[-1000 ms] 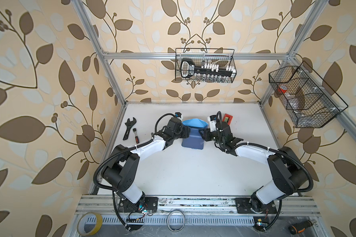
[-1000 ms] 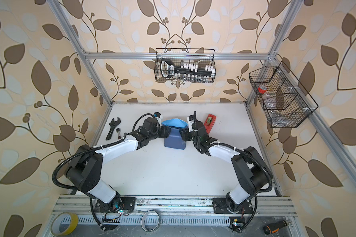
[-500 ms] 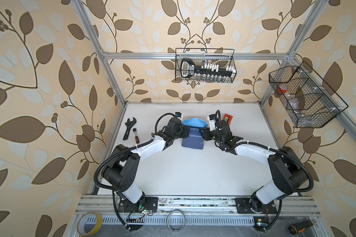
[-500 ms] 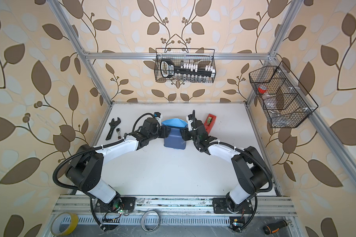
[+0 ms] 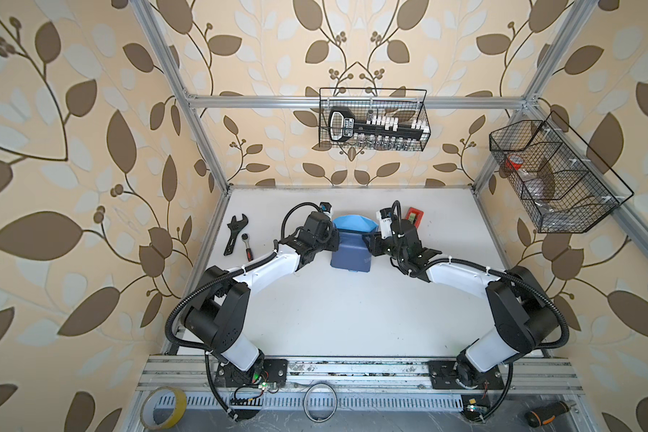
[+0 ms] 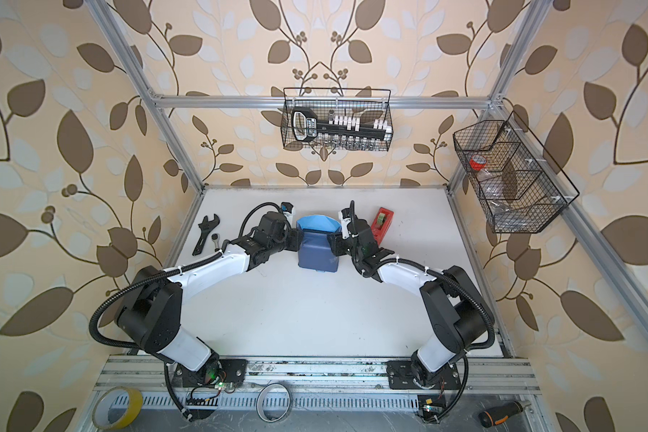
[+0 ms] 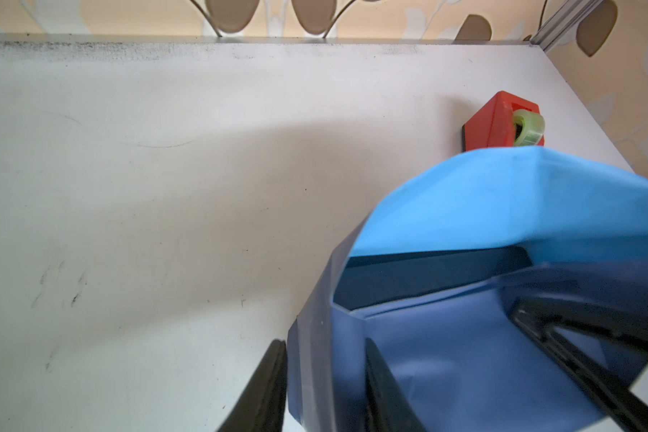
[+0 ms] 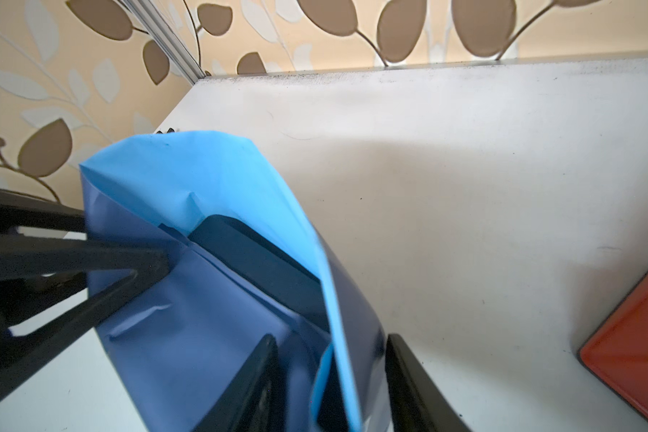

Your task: Wrap the gift box in paper

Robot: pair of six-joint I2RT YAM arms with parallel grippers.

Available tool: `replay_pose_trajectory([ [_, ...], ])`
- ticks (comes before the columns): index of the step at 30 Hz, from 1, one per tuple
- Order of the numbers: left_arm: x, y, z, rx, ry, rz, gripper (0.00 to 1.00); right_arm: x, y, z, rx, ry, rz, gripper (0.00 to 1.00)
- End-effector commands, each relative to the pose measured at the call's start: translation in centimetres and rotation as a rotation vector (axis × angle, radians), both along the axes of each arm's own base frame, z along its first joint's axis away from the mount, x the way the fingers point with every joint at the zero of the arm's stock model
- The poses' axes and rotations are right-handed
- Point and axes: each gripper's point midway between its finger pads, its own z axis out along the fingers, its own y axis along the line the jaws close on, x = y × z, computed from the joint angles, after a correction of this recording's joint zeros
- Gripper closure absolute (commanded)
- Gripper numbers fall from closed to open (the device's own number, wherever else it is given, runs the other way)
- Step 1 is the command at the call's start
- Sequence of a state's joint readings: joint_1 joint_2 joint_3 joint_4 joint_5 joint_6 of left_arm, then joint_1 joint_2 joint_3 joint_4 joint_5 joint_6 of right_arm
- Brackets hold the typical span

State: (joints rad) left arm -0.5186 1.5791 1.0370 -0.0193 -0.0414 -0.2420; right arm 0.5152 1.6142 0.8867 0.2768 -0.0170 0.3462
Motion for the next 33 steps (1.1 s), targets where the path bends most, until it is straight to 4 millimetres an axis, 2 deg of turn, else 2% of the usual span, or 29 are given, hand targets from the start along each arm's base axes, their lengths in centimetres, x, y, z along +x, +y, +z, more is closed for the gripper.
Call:
replay_pose_trajectory([
  [1,0.5,-0.1,1.6,0.06,-0.055,-0.005,0.7,-1.5,-1.3,-5.3,-0.134,0.142,-0.001,0.53],
  [6,0.7,-0.7,1.7,0.108,-0.08,-0.031,0.72,-1.5,-1.2,-5.1,-0.132,0.14,0.005,0.53],
  [13,1.2,-1.6,1.9,0.119,-0.091,-0.063,0.7,-1.4,-1.1,-5.2,-0.13,0.143,0.01,0.54],
  [19,1.4,-1.1,0.7,0.157,-0.069,-0.04,0.73,-1.3,-1.1,-4.7,-0.128,0.133,0.006,0.54],
  [23,0.8,-0.8,-0.4,0.149,-0.05,-0.035,0.75,-0.8,-1.3,-3.6,-0.125,0.122,0.0,0.51],
  [28,0.0,-0.6,-1.6,0.124,-0.03,-0.03,0.76,-0.3,-1.4,-1.1,-0.125,0.089,-0.008,0.48],
  [33,-0.3,-0.7,-1.9,0.115,-0.018,-0.031,0.77,-0.3,-1.9,-0.7,-0.148,0.089,-0.023,0.48],
])
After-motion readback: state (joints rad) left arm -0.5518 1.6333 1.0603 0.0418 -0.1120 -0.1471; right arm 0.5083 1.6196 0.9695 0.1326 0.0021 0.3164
